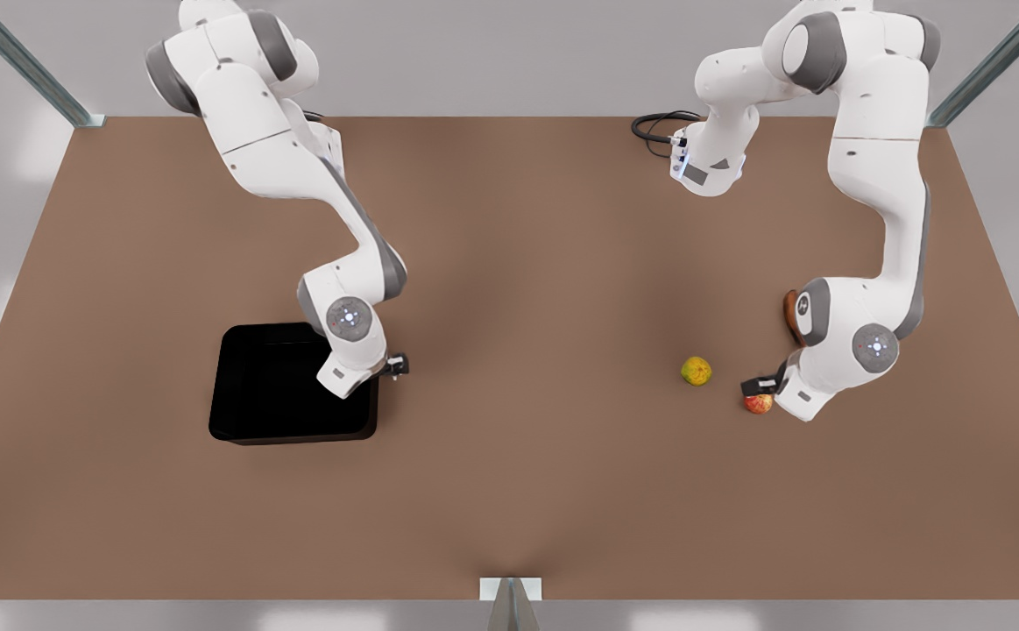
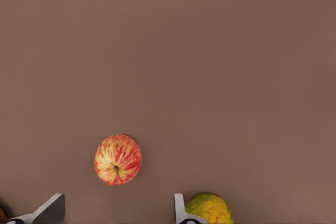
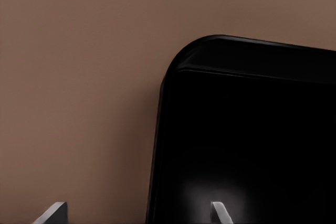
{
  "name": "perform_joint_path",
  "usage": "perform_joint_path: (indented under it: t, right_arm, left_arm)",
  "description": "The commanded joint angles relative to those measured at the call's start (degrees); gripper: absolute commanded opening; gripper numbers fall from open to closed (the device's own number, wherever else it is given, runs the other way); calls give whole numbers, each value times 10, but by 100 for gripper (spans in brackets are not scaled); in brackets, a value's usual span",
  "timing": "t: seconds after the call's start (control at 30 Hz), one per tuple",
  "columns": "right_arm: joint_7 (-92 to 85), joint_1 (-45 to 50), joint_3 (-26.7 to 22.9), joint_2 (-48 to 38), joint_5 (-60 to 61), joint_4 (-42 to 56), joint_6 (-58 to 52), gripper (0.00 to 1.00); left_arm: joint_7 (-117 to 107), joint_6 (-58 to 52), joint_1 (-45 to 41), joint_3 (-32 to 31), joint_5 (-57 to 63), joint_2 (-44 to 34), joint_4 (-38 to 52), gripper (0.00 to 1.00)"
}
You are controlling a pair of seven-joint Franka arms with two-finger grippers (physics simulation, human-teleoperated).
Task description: Place the storage box in the middle with the right arm, and place the apple in the storage box with the left arm
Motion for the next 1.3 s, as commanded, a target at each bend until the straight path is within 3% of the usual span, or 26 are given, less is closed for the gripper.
perform_joint_path:
  t: [0.0,0.2,0.27,0.3,0.37,0.4,0.97,1.27]
  right_arm:
    - [0,0,0,0,0,0,0,100]
    - [-8,-1,-12,22,0,1,25,100]
    - [-9,-1,-12,22,0,1,25,78]
    - [-10,-1,-12,22,-1,1,25,71]
    - [-27,-1,-13,22,-1,1,25,33]
    - [-26,-1,-14,21,0,1,25,21]
    - [-18,7,-15,-8,7,6,19,21]
    - [-15,60,-8,-32,20,20,24,21]
  left_arm:
    - [0,0,0,0,0,3,1,100]
    - [1,2,-2,7,0,24,20,100]
    - [1,13,-1,8,0,24,15,100]
    - [1,15,4,8,-1,24,13,100]
    - [1,29,21,8,-2,23,0,100]
    - [1,32,23,8,-2,23,-3,100]
    - [0,62,16,8,-4,46,-22,100]
    - [0,82,15,8,-4,71,-20,100]
